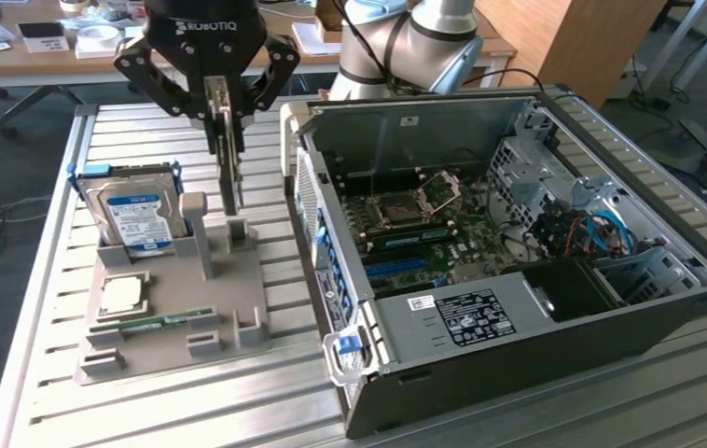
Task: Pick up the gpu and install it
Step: 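Pick up the gpu and move the gpu toward the slot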
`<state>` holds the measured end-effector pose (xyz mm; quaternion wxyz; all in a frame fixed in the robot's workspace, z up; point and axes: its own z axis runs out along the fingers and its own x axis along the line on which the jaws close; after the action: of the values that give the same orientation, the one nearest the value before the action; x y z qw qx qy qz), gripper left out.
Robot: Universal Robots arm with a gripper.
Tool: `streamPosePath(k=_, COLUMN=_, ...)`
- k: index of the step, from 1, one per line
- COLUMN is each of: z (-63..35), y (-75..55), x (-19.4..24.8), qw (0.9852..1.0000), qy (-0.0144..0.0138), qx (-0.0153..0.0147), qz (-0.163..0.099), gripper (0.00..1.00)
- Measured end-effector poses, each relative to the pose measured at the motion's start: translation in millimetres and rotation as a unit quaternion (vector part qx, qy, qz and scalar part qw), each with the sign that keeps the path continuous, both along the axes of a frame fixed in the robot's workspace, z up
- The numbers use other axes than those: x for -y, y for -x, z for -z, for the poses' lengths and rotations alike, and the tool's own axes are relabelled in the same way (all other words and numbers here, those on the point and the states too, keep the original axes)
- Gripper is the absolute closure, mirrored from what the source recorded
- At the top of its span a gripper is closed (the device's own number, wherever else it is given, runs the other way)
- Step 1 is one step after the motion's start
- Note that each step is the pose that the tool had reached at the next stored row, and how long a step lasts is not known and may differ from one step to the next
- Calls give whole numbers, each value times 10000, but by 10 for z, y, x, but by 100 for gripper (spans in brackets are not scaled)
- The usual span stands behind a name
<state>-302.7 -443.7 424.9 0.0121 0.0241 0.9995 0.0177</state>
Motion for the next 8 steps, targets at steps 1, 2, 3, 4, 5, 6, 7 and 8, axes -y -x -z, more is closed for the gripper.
streamPosePath(k=1, z=0, y=-11, x=0, qw=10000, qy=0, qx=0, qz=0, gripper=73)
streamPosePath(k=2, z=0, y=-24, x=0, qw=10000, qy=0, qx=0, qz=0, gripper=73)
streamPosePath(k=3, z=0, y=-38, x=0, qw=10000, qy=0, qx=0, qz=0, gripper=73)
streamPosePath(k=4, z=-1, y=-53, x=0, qw=10000, qy=0, qx=0, qz=0, gripper=73)
streamPosePath(k=5, z=0, y=-69, x=0, qw=10000, qy=0, qx=0, qz=0, gripper=73)
streamPosePath(k=6, z=0, y=-85, x=0, qw=10000, qy=0, qx=0, qz=0, gripper=73)
streamPosePath(k=7, z=0, y=-101, x=0, qw=10000, qy=0, qx=0, qz=0, gripper=73)
streamPosePath(k=8, z=0, y=-117, x=0, qw=10000, qy=0, qx=0, qz=0, gripper=73)
